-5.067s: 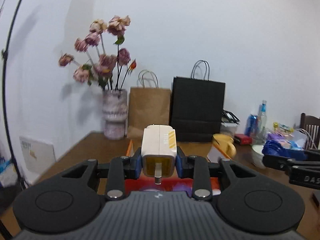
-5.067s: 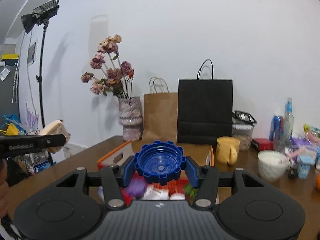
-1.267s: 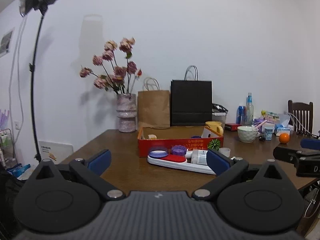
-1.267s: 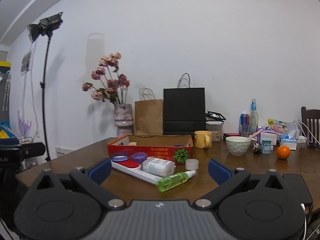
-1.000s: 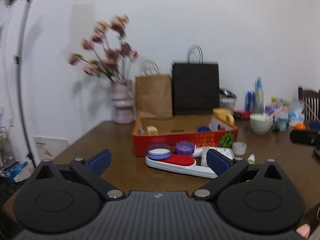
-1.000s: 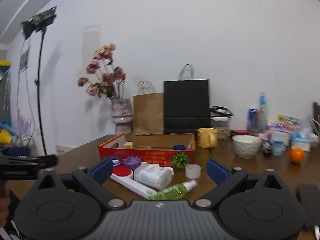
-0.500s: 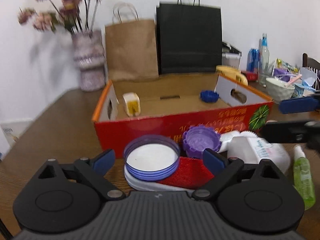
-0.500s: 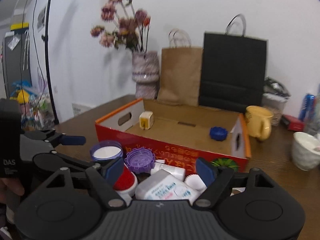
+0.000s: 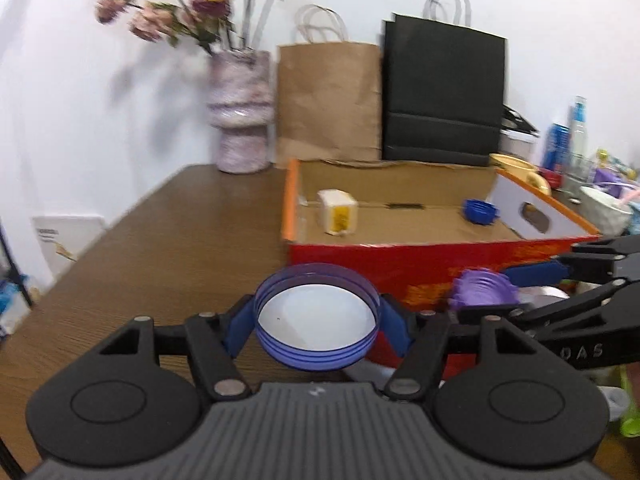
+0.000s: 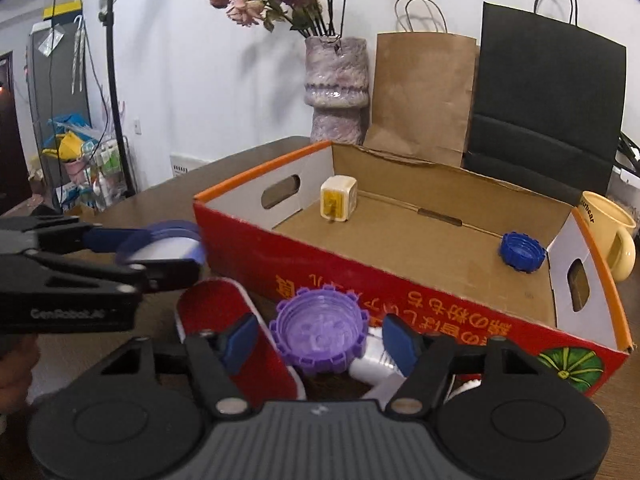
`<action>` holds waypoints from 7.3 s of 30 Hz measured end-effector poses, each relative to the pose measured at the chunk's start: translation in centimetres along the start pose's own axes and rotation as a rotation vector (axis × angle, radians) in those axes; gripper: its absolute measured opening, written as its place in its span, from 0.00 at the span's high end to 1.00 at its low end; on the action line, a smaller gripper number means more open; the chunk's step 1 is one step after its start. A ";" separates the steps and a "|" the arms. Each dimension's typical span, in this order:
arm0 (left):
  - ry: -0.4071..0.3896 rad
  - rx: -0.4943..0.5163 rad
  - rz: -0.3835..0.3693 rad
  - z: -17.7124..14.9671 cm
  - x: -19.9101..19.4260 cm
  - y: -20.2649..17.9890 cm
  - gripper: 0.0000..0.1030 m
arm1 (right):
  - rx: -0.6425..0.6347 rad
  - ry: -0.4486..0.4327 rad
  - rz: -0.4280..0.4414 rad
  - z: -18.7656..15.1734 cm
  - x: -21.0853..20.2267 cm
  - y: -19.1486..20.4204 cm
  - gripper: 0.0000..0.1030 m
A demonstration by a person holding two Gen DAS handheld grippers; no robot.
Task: Organize rigid objects
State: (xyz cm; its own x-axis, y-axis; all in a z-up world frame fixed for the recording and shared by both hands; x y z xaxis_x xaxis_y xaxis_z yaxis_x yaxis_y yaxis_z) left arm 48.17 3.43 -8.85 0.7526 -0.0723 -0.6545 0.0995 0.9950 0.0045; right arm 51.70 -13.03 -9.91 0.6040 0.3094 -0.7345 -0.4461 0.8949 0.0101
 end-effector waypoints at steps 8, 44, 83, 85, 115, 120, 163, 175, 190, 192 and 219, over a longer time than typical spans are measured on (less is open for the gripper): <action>-0.042 -0.015 0.049 0.1 -3.1 -0.1 0.35 | 0.013 0.017 0.006 0.2 -0.2 -0.5 0.48; -0.405 0.035 0.134 -12.4 -33.0 -5.5 0.35 | 0.117 -0.351 -0.179 -21.1 -31.1 8.5 0.48; 0.134 0.000 -0.178 16.4 5.6 -5.9 0.35 | 0.271 -0.037 0.012 10.7 -5.5 -14.3 0.48; 0.232 -0.047 -0.192 17.2 9.9 -6.0 0.35 | 0.307 0.024 0.014 11.9 -1.8 -16.2 0.48; -0.009 -0.025 -0.019 14.0 2.2 -4.3 0.20 | 0.173 -0.048 -0.127 8.8 -6.8 -13.0 0.20; -0.095 0.003 0.072 10.4 -5.2 -2.4 0.20 | 0.228 -0.204 -0.060 3.6 -14.1 -8.5 0.17; -0.373 -0.049 -0.005 -11.0 -29.4 -5.6 0.09 | 0.191 -0.331 -0.204 -20.0 -31.0 4.6 0.11; -0.273 0.009 -0.062 -9.3 -24.2 -8.4 0.09 | 0.274 -0.280 -0.195 -19.3 -26.5 0.6 0.14; 0.046 0.292 -0.293 -6.5 -6.5 -24.7 0.33 | 0.359 -0.209 -0.183 -14.4 -18.8 -12.1 0.23; 0.090 0.319 -0.292 -6.3 -4.6 -25.7 0.38 | 0.348 -0.179 -0.183 -13.5 -17.3 -13.3 0.23; 0.007 0.208 -0.265 -6.1 -5.6 -22.4 0.69 | 0.232 0.006 -0.134 -7.6 -6.1 -15.2 0.58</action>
State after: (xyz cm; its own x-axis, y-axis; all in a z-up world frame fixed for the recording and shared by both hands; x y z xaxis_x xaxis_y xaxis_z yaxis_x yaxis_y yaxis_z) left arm 37.72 -18.01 -9.92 0.6781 -0.3251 -0.6592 0.4224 0.9063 -0.0124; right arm 49.83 -30.98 -10.76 0.6433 0.1821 -0.7437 -0.1987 0.9777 0.0675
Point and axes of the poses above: each gripper's, at about its wrist camera, not at the fingertips, and x roughly the way its jaws point, y to its left, z to its top, the point moved 7 cm from there along x, roughly the way its jaws point, and after that the axes turned 13 degrees about y, right-handed, at the moved point
